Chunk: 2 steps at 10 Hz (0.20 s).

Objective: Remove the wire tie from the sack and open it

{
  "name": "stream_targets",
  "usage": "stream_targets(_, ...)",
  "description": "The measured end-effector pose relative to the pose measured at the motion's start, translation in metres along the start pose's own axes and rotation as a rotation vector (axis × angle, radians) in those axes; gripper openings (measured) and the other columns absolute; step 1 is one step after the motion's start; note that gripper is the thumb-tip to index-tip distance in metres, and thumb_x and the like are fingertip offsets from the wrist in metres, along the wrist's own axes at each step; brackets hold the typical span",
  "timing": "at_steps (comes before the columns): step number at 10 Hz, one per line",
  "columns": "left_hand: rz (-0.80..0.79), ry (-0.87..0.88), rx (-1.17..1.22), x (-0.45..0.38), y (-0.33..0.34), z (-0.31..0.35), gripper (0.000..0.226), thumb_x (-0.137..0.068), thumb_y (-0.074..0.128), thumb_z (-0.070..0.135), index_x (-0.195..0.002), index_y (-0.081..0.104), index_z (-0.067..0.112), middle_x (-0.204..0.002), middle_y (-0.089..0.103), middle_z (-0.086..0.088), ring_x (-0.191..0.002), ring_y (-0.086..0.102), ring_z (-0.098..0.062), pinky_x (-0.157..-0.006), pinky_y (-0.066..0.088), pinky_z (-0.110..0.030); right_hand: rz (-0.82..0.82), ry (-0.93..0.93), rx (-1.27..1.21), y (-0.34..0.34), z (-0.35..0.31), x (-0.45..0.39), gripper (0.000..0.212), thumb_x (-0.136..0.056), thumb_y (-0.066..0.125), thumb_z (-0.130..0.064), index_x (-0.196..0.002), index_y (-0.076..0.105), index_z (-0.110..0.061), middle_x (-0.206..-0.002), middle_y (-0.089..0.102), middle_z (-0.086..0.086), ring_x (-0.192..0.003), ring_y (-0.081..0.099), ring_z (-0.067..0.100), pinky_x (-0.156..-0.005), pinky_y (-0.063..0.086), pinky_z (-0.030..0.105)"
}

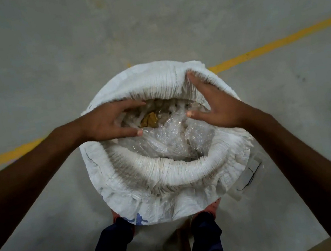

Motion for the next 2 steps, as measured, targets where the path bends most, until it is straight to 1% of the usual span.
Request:
stream_targets(1, -0.011, 0.042, 0.085, 0.011, -0.004, 0.011, 0.082, -0.078, 0.080, 0.068, -0.152, 0.051, 0.044, -0.155, 0.054, 0.023, -0.138, 0.055, 0.001, -0.115, 0.050, -0.040, -0.056, 0.032, -0.039, -0.007, -0.013, 0.003, 0.106, -0.087, 0.063, -0.065, -0.168, 0.008, -0.028, -0.173, 0.018, -0.008, -0.155, 0.029, 0.009, -0.125, 0.030, 0.030)
stream_targets(2, 0.059, 0.107, 0.116, 0.023, -0.006, 0.025, 0.075, -0.082, 0.085, 0.057, -0.149, 0.055, 0.043, -0.149, 0.059, 0.022, -0.131, 0.060, 0.003, -0.111, 0.053, -0.039, -0.024, 0.067, -0.037, -0.017, -0.035, 0.008, 0.097, -0.083, 0.070, -0.063, -0.164, 0.028, -0.031, -0.144, 0.060, -0.001, -0.117, 0.062, 0.004, -0.102, 0.049, 0.020)
Point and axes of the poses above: each hand's wrist, its own x-axis away from the middle knuckle, its own y-axis out of the palm, z = x × y, the point moved 2 cm from there along -x, towards the middle knuckle
